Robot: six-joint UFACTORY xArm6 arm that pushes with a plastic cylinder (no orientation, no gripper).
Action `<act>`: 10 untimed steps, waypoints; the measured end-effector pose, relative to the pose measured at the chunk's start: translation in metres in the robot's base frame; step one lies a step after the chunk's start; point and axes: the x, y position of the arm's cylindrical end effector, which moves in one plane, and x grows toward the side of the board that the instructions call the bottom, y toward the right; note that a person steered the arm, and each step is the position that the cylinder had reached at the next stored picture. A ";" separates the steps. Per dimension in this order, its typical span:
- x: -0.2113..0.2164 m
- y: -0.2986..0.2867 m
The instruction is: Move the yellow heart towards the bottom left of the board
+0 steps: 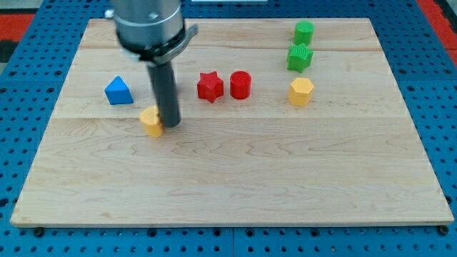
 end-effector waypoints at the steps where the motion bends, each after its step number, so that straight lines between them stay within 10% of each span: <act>1: -0.003 -0.035; 3: -0.045 -0.064; 10: 0.031 -0.119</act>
